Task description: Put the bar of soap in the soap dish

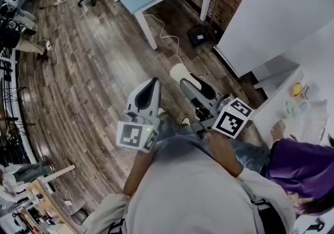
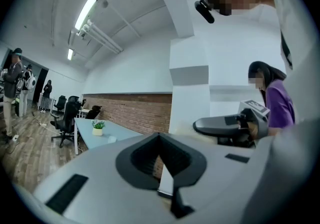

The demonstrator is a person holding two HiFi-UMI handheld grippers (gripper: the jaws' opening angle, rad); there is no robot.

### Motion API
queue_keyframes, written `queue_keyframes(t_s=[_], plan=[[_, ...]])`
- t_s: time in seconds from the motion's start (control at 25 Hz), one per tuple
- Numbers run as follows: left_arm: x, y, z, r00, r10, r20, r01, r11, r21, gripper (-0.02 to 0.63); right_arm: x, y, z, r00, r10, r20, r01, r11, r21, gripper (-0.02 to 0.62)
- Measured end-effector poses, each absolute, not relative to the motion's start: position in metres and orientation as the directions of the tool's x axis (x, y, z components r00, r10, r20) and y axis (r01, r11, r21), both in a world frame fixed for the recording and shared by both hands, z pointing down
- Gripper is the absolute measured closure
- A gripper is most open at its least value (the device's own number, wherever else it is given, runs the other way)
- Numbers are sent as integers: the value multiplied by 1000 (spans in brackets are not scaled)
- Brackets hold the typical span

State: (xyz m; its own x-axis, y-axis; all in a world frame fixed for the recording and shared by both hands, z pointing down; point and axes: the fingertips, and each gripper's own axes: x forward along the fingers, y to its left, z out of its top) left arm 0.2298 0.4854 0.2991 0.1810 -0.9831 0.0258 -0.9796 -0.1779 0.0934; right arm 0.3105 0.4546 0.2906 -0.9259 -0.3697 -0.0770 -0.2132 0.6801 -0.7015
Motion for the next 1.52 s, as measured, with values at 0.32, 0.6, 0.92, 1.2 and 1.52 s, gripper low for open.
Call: queue_keyframes(t_s=[0.32,0.6,0.92,1.2,1.52], plan=[[210,444,302,182,-983,21,-978,-179,103,603,288,417,294,-932,-358,-60,-216,678,-703,436],[173,386,300,206,-979,3,-972,-204,116,603,249,366,294,-931,-362,-48,-229,682,-695,436],[106,331,295,225,-974,-3,-971,-225,81,603,185,315,293,-920,-389,-41,-250,666,-703,436],[57,288,289,269,-963,-17,-959,-270,85,603,135,278,291,-907,-420,-29,-282,657,-699,436],[24,264,286,315,-948,-33,-943,-317,101,603,98,258,289,-893,-450,-22,-314,655,-687,436]])
